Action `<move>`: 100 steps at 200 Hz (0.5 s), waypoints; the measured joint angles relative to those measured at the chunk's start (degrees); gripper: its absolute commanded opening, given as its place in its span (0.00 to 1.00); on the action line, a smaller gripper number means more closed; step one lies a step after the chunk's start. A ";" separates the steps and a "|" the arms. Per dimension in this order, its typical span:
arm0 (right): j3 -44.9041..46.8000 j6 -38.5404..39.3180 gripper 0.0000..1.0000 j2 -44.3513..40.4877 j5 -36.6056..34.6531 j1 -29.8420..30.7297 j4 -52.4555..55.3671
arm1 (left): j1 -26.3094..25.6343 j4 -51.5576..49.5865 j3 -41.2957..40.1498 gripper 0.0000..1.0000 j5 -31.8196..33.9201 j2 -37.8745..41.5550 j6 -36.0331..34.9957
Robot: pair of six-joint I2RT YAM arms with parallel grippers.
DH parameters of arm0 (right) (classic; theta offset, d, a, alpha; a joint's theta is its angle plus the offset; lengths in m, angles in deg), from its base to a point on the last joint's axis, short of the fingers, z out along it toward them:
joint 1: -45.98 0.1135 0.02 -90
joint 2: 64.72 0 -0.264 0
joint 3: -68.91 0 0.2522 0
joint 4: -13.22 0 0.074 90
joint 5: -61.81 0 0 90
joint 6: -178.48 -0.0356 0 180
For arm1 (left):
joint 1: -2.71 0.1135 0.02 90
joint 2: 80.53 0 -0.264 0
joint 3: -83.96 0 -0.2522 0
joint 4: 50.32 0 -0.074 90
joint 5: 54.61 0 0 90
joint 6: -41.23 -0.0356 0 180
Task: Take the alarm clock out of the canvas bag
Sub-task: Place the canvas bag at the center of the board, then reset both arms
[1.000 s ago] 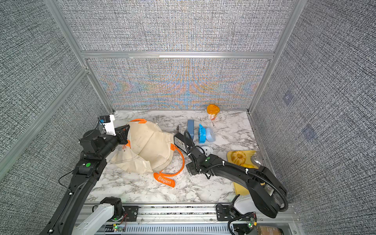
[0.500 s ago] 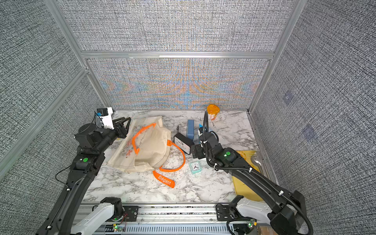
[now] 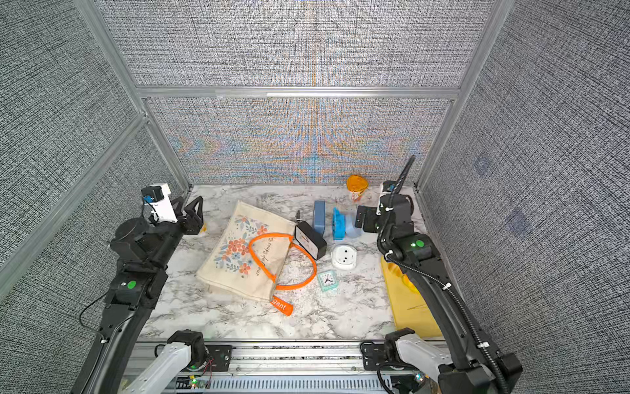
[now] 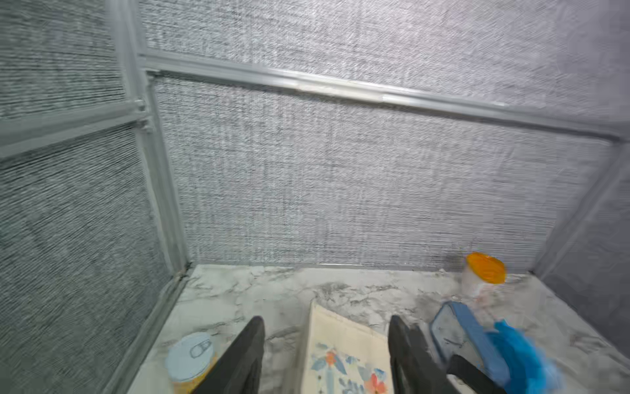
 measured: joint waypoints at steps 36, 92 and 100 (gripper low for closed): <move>8.92 1.99 0.98 1.09 1.99 -8.26 -11.19 | 1.62 14.10 -12.52 0.64 10.71 -4.24 -4.42; 25.92 8.44 0.99 4.42 1.95 -13.20 -32.13 | 6.45 40.48 -31.47 0.87 16.22 -13.92 -6.12; 27.80 9.35 0.99 5.46 2.05 -13.25 -35.10 | 6.86 44.15 -32.94 0.90 15.96 -15.87 -6.25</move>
